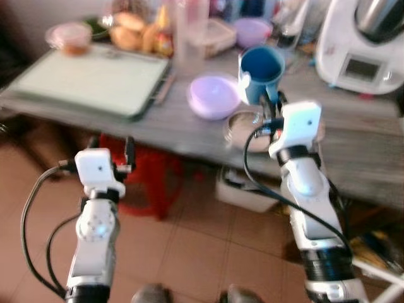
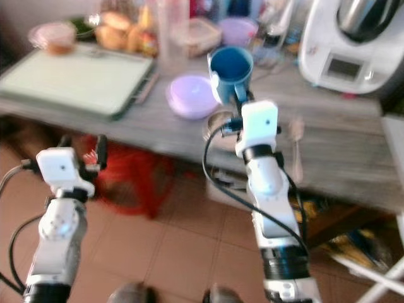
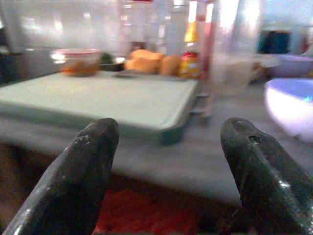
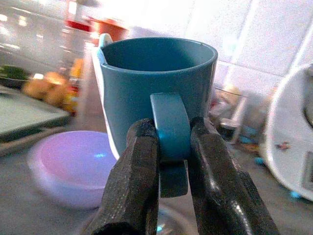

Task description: Setting the table

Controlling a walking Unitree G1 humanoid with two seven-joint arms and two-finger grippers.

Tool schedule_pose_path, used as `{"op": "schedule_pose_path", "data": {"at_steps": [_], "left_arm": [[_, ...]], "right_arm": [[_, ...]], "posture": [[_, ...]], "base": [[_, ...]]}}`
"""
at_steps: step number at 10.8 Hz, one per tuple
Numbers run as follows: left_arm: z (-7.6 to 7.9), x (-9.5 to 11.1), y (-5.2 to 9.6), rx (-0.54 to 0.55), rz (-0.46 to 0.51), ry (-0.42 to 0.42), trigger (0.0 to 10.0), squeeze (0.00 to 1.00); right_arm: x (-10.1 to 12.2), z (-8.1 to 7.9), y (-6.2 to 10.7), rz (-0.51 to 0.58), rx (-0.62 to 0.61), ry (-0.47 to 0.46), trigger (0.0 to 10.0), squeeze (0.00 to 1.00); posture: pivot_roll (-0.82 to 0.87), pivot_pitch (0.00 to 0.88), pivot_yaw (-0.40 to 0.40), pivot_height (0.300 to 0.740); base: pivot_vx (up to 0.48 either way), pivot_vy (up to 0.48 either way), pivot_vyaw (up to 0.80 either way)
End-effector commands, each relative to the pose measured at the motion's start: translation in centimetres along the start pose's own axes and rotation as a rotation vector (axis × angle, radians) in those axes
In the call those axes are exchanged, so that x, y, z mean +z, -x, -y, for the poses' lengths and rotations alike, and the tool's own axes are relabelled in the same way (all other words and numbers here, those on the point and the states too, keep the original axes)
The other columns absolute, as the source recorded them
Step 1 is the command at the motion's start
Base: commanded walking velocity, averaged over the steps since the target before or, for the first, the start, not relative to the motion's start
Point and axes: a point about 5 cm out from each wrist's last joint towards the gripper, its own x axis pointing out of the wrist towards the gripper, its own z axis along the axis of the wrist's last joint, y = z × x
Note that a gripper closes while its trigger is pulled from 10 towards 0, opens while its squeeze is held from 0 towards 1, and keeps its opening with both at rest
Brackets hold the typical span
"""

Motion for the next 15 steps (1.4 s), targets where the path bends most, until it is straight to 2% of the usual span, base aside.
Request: {"op": "schedule_pose_path", "data": {"at_steps": [1,2,5,7,9,11,12,13,15], "left_arm": [[1.1,0.2,0.2,-0.043,0.005,0.022,10.0,0.0],[1.1,0.2,0.4,-0.048,0.003,0.029,10.0,0.0],[1.0,0.8,0.8,-0.057,0.012,0.059,10.0,0.0],[0.8,0.9,1.0,-0.049,0.01,0.052,10.0,0.0],[0.9,1.1,1.9,-0.041,-0.031,0.103,10.0,0.0],[0.6,1.0,3.0,-0.05,-0.063,0.093,10.0,0.0],[0.1,1.0,3.5,-0.048,-0.088,0.086,10.0,0.0],[-0.2,1.2,3.8,-0.045,-0.096,0.076,10.0,0.0],[-0.5,1.4,4.3,-0.035,-0.109,0.062,10.0,0.0]], "right_arm": [[0.3,1.1,-0.1,0.019,-0.044,0.018,10.0,0.0],[0.2,1.1,-0.2,0.007,-0.053,0.027,10.0,0.0],[0.3,1.8,-0.5,0.019,-0.103,0.036,10.0,0.0],[0.0,1.7,-1.0,0.004,-0.089,-0.003,10.0,0.0],[-0.9,3.1,-1.4,-0.044,-0.098,0.012,10.0,0.0],[-1.6,3.8,-2.0,-0.108,-0.071,-0.133,10.0,0.0],[-1.9,3.8,-2.5,-0.11,-0.002,-0.116,10.0,0.0],[-2.0,3.4,-2.9,-0.125,0.031,-0.171,10.0,0.0],[-1.4,1.9,-3.6,-0.106,0.16,-0.195,10.0,0.0]], "posture": [[-0.02,0.076,-0.036,0.74],[-0.02,0.079,-0.035,0.74],[0.0,0.089,-0.037,0.74],[0.0,0.099,-0.039,0.74],[0.02,0.132,-0.036,0.74],[0.04,0.17,-0.028,0.74],[0.05,0.187,-0.023,0.74],[0.06,0.197,-0.021,0.74],[0.07,0.213,-0.027,0.74]], "base": [[0.379,0.0,0.0],[0.0,0.0,0.0],[0.0,0.0,-0.79],[0.0,0.0,0.0],[0.0,0.0,0.0],[0.0,0.0,0.0],[0.0,0.0,0.0],[0.0,0.0,0.0],[0.0,0.0,0.0]]}}
